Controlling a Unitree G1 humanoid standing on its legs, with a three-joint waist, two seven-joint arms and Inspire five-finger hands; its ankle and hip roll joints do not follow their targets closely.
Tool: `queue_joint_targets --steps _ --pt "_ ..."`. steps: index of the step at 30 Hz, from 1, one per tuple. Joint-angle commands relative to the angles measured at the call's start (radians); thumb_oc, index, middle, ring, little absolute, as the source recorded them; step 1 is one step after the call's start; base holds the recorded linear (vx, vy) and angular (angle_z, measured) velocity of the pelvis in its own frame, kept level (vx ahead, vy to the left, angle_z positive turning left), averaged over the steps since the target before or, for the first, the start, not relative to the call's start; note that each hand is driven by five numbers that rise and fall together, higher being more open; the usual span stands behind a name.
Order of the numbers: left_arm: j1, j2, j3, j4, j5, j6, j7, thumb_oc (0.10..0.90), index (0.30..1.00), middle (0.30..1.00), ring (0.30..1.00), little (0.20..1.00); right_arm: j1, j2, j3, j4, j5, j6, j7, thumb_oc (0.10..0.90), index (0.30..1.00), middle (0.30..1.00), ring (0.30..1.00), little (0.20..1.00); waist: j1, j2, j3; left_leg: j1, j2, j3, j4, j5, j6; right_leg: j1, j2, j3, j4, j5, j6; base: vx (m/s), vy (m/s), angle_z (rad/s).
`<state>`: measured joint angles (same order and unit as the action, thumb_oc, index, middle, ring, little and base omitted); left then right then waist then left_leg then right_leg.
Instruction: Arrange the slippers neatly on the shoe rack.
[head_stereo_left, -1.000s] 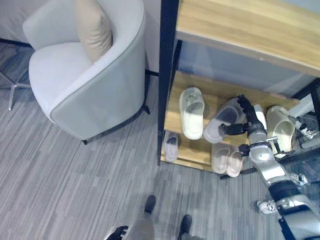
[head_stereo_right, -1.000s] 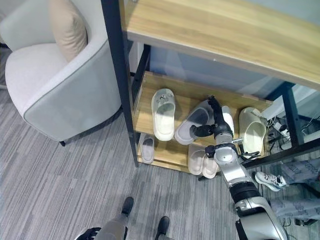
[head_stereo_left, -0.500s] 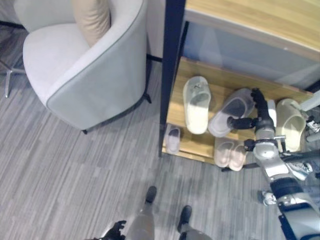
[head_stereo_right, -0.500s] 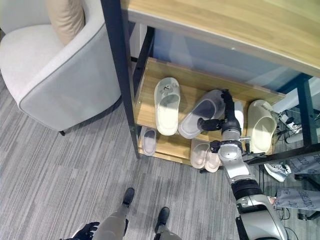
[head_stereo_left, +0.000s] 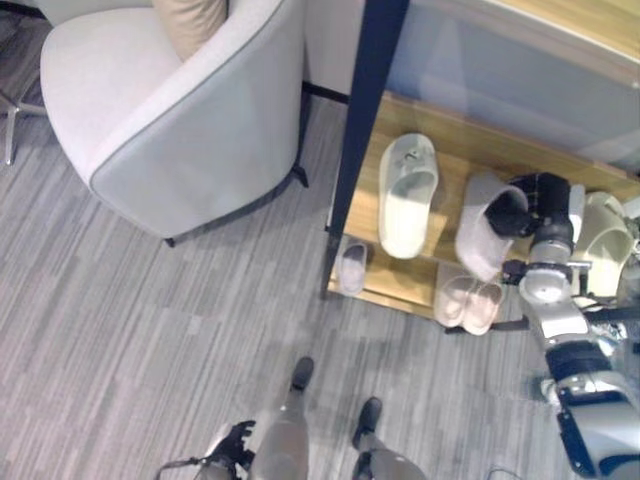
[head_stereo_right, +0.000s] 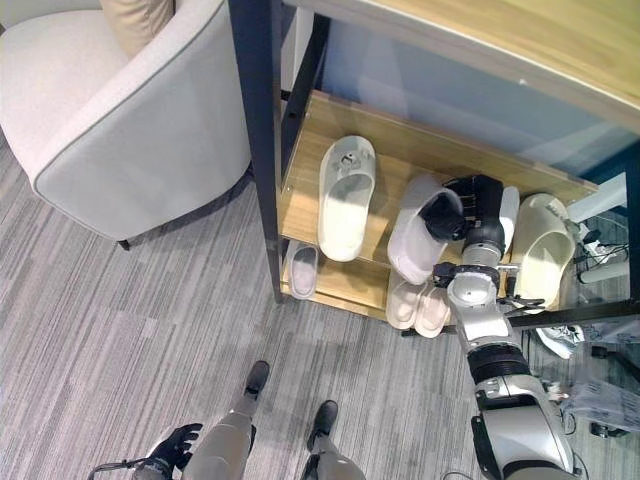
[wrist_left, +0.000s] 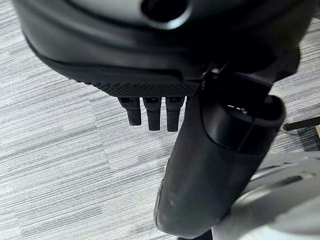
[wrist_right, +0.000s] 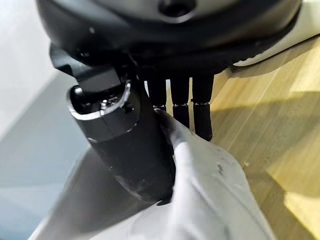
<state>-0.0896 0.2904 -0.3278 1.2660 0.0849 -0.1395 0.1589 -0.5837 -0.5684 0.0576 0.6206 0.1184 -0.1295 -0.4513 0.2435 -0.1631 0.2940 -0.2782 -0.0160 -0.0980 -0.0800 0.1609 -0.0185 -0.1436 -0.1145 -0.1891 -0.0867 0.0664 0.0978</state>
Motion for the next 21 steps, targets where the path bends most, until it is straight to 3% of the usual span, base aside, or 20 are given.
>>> queue_joint_targets --steps 1,5,6,8,9,12,13,15,18,21 --pt "-0.016 -0.059 0.004 0.03 -0.003 -0.026 0.019 0.8 0.9 0.9 0.9 0.9 0.042 -0.112 -0.063 -0.117 -0.047 -0.063 -0.048 0.4 0.3 0.3 0.3 0.3 -0.004 0.03 -0.036 0.046 -0.013 -0.051 -0.007 -0.114 0.015 -0.013 -0.001 -0.001 0.025 -0.003 0.034 0.0 0.0 0.0" --pt "-0.005 -0.053 0.019 0.019 0.016 -0.025 0.016 0.8 0.9 0.9 0.9 0.9 0.155 -0.106 -0.092 -0.276 -0.069 -0.108 -0.001 0.4 0.3 0.3 0.3 0.3 -0.018 0.033 -0.041 0.069 -0.008 -0.042 -0.005 -0.127 0.021 -0.003 -0.003 0.008 0.041 -0.017 0.034 0.01 -0.006 -0.02" --pt "-0.001 -0.049 0.043 0.015 0.024 -0.025 0.012 0.8 0.9 0.9 0.9 0.9 0.224 -0.105 -0.113 -0.42 -0.103 -0.137 0.036 0.4 0.3 0.3 0.3 0.3 -0.032 0.034 -0.039 0.079 -0.007 -0.031 0.013 -0.138 0.027 0.0 -0.005 0.018 0.064 -0.028 0.031 -0.01 -0.021 -0.1" --pt "0.001 -0.043 0.074 0.011 0.038 -0.024 0.007 0.8 0.9 0.9 0.9 0.9 0.335 -0.046 -0.174 -0.642 -0.102 -0.198 0.085 0.4 0.3 0.3 0.3 0.3 -0.056 0.037 -0.026 0.07 -0.011 -0.008 0.105 -0.185 0.034 -0.004 -0.013 0.037 0.131 -0.056 0.024 -0.03 -0.036 -0.18" --pt "0.014 -0.039 0.09 0.006 0.033 -0.023 0.004 0.8 0.9 0.9 0.9 0.9 0.415 0.026 -0.179 -0.773 0.022 -0.249 0.183 0.4 0.3 0.3 0.3 0.3 -0.067 0.042 -0.02 0.065 -0.014 0.01 0.169 -0.217 0.039 -0.005 -0.013 0.059 0.175 -0.077 0.02 -0.01 -0.026 -0.38" --pt "0.027 -0.037 0.098 0.005 0.032 -0.022 -0.004 0.8 0.9 0.9 0.9 0.9 0.458 0.043 -0.17 -0.816 0.061 -0.256 0.235 0.4 0.3 0.3 0.3 0.3 -0.07 0.044 -0.021 0.072 -0.015 0.018 0.201 -0.237 0.041 0.001 -0.013 0.066 0.201 -0.092 0.017 0.06 -0.015 -0.4" --pt "0.048 -0.031 0.12 0.008 0.032 -0.025 -0.014 0.8 0.9 0.9 0.9 0.9 0.554 0.058 -0.141 -0.883 0.126 -0.253 0.337 0.4 0.3 0.3 0.3 0.3 -0.086 0.053 -0.026 0.104 -0.014 0.025 0.228 -0.26 0.042 0.019 -0.009 0.077 0.237 -0.116 0.014 0.13 -0.018 -0.17" --pt "0.073 -0.025 0.14 0.012 0.036 -0.034 -0.02 0.8 0.9 0.9 0.9 0.9 0.659 0.063 -0.084 -0.887 0.164 -0.231 0.424 0.4 0.3 0.3 0.3 0.3 -0.115 0.07 -0.018 0.125 -0.012 0.035 0.281 -0.284 0.038 0.021 -0.011 0.08 0.317 -0.147 0.009 0.12 -0.011 -0.09" --pt "0.087 -0.021 0.149 -0.016 0.024 -0.046 -0.018 0.8 0.9 0.9 0.9 0.9 0.724 0.057 -0.033 -0.814 0.103 -0.203 0.462 0.4 0.3 0.3 0.3 0.3 -0.133 0.083 0.009 0.096 -0.008 0.054 0.391 -0.326 0.044 -0.022 -0.016 0.095 0.43 -0.176 0.0 -0.05 -0.012 -0.1" --pt "0.084 -0.02 0.129 -0.051 0.004 -0.057 -0.014 0.8 0.9 0.9 0.9 0.9 0.677 0.046 0.009 -0.69 0.081 -0.198 0.448 0.4 0.3 0.3 0.3 0.3 -0.136 0.098 0.036 0.051 0.0 0.062 0.475 -0.36 0.048 -0.067 -0.014 0.108 0.502 -0.205 -0.008 -0.08 -0.021 -0.2"
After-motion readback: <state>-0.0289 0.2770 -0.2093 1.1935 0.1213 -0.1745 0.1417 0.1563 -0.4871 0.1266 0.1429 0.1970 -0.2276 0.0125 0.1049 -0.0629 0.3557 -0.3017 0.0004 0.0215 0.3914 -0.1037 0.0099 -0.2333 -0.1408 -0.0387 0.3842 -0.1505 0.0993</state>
